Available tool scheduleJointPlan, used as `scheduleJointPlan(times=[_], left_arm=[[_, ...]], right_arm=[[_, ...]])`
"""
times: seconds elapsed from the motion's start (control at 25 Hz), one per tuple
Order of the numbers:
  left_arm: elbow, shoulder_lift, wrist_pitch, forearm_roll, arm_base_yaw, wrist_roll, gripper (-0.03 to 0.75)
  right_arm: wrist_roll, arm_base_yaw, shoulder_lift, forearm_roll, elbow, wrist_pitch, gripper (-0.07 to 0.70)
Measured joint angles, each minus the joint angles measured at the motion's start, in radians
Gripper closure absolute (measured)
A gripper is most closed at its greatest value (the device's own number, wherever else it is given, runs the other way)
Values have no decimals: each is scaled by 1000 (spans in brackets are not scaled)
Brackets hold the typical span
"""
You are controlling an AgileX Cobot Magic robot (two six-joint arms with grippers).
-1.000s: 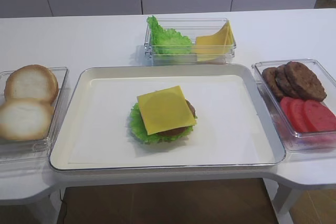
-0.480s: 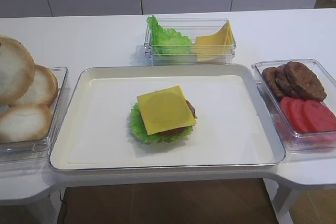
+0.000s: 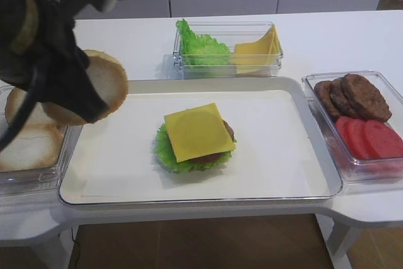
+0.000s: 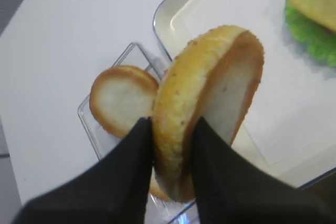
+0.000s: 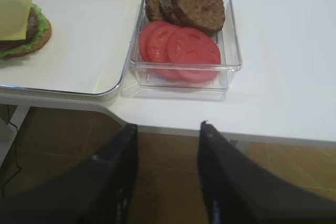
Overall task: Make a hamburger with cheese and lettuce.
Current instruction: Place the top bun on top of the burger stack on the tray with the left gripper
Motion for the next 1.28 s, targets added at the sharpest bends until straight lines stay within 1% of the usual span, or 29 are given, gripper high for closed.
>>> scheduleJointPlan(times=[0.08,0.24,0.36,0.52,0.64,0.88,1.12,1.28], left_arm=[[-16,35,-2,53,-59,-26,552],[-50,104,-7,136,-144,-54,552],[-68,161,-11,207,-192,-63,552],[-74,234,-22,292,-233,-75,552],[-74,278,-24,314,-244,-77,553],[-74,328,-30,364,-259,-119,553],[-78,361,-32,455,-259,-123,556],[-80,387,-34,482,-259,-126,556]], right_arm=[[0,0,0,0,0,0,333],[0,0,0,0,0,0,356],[0,0,0,0,0,0,378],[0,0,0,0,0,0,405],[0,0,0,0,0,0,416],[0,0,0,0,0,0,433],[0,0,0,0,0,0,436],[0,0,0,0,0,0,437]])
